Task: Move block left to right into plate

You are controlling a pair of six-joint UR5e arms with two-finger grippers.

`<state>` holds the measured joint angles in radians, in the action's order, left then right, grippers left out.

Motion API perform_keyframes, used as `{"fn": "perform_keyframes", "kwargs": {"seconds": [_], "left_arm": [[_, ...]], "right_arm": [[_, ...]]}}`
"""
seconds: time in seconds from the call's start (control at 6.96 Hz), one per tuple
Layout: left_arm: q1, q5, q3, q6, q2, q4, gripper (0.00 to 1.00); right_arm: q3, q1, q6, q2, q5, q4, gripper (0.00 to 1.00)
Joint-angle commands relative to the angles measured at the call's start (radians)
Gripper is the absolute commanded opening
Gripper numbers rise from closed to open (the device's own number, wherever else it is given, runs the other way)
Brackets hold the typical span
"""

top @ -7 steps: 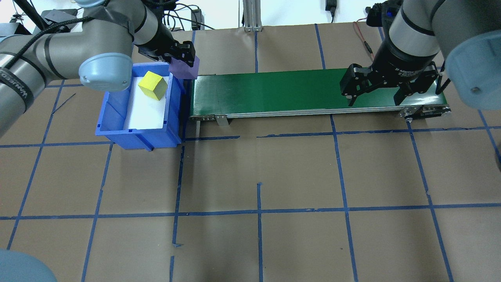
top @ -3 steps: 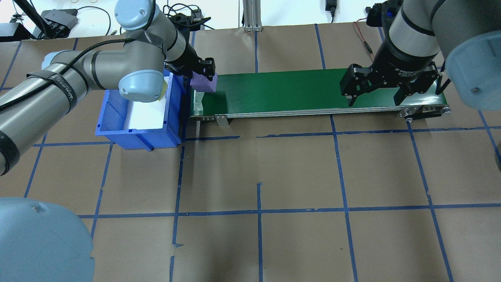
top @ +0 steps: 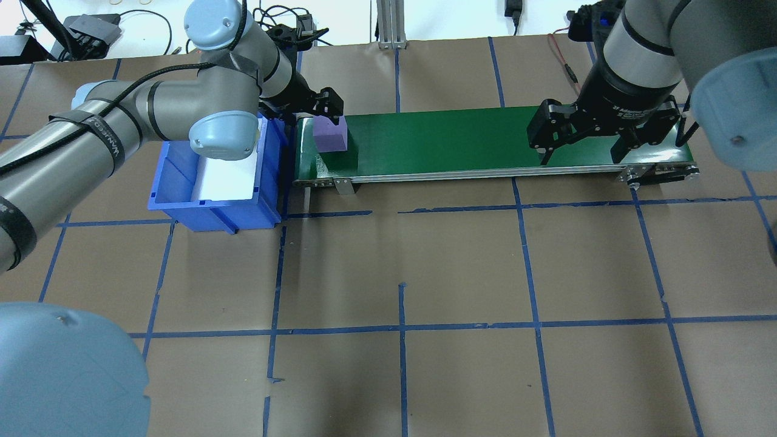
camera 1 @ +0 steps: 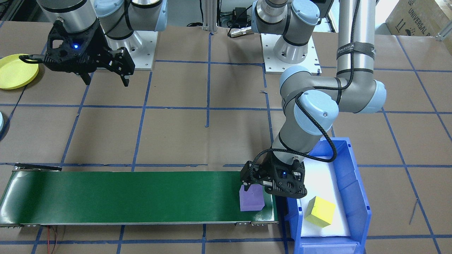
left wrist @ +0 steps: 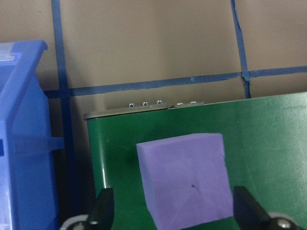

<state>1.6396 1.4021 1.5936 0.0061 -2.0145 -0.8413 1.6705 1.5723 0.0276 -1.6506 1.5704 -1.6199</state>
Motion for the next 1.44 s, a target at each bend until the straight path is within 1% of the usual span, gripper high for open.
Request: {"fn": "perform_keyframes", "kwargs": {"seconds": [0.0, 0.14, 0.29, 0.43, 0.72, 0.86, 1.01, 1.29], "left_arm": [[0.0, 0.004, -0.01, 0.006, 0.052, 0.001, 1.0], [-0.006, 0.018, -0.023, 0.035, 0.087, -0.005, 1.0], [-0.009, 0.047, -0.055, 0.07, 0.095, -0.013, 1.0], [-0.021, 0.054, -0.061, 0.104, 0.094, -0.018, 1.0], [-0.13, 0.051, -0.063, 0.263, 0.091, -0.025, 1.0], [-0.167, 0.049, -0.061, 0.314, 0.088, -0.036, 1.0], [-0.191, 0.044, -0.055, 0.322, 0.071, -0.039, 1.0], [-0.224, 0.041, -0.064, 0.47, 0.03, -0.03, 1.0]], "right_arm": [[0.0, 0.0, 0.0, 0.0, 0.0, 0.0, 1.0], [0.002, -0.002, 0.0, 0.0, 0.0, 0.0, 1.0], [0.003, -0.002, 0.0, 0.0, 0.0, 0.0, 1.0], [0.003, -0.002, 0.0, 0.002, 0.0, 0.0, 1.0], [0.003, -0.002, 0.0, 0.002, 0.0, 0.0, 1.0], [0.002, -0.003, 0.0, 0.0, 0.0, 0.0, 1.0], [0.003, -0.003, 0.0, 0.0, 0.0, 0.0, 1.0], [0.003, -0.003, 0.0, 0.0, 0.0, 0.0, 1.0]]}}
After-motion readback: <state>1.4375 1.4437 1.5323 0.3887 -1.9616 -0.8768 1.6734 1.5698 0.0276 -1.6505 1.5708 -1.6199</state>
